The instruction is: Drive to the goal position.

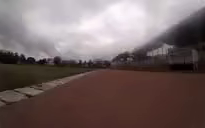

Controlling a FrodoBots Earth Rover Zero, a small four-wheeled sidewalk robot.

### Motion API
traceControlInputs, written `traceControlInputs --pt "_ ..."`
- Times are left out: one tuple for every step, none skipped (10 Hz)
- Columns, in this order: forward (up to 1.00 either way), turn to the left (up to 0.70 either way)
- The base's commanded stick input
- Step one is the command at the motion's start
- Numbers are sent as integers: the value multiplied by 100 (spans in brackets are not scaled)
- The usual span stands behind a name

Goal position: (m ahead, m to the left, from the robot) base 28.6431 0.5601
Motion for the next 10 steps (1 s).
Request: traceControlInputs --pt "70 0" --pt "70 0" --pt "70 0" --pt "70 0" --pt "70 0" --pt "70 0" --pt "70 0" --pt "70 0" --pt "70 0" --pt "70 0"
